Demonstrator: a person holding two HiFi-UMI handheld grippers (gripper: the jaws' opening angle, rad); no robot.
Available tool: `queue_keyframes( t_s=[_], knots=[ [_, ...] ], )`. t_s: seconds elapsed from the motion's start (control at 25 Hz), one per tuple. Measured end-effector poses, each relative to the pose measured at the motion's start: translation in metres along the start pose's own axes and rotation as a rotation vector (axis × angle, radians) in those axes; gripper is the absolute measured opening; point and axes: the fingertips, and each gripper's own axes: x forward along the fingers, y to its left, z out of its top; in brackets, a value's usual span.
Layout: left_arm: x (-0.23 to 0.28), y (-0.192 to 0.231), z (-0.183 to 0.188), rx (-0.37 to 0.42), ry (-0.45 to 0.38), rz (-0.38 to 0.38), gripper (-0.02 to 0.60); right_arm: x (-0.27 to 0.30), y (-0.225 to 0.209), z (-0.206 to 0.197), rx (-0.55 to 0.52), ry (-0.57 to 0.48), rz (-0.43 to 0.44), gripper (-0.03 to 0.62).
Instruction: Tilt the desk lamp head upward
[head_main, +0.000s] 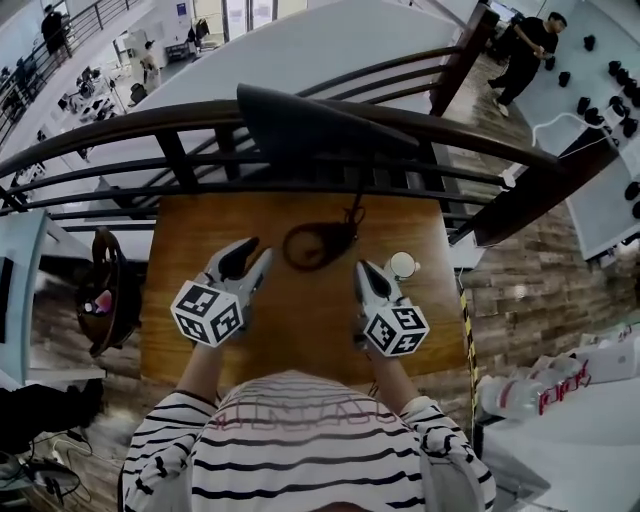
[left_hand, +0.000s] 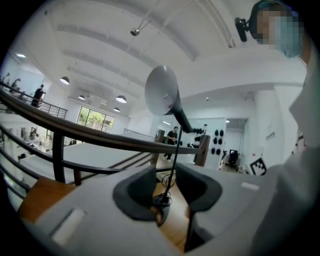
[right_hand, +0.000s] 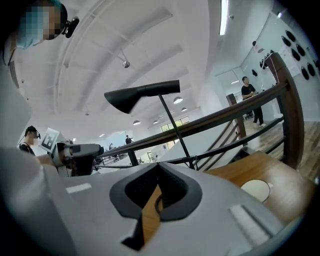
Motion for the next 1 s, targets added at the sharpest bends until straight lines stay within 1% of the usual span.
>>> queue_keyframes(
  t_s=[0.12,0.36,0.48,0.64,1.0],
  knots=[
    [-0.007,0.004,-0.013,-0.019,0.009,0.015,0.087,-0.008,0.007,-0.013,0.009,0.02,-0.008,0.0],
    [-0.019,0.003,-0.043,-0.084,0.029,0.035,0.004,-0.023,0.017,-0.033,0.025,0.064,-0.022,0.0],
    [-0.025,0.0,-0.063,-0.117,0.065,0.034,0.003,-0.029,0.019,-0.042,0.032,0.08,-0.032,0.0],
    [-0.033,-0.001,-0.083,-0.148,0.1,0.03,0.003,-0.03,0.024,-0.051,0.016,0.107,-0.041,0.0],
    [-0.044,-0.001,-0.095,-0.156,0.125,0.035,0.003,-0.026,0.04,-0.059,-0.033,0.139,-0.009,0.0]
  ],
)
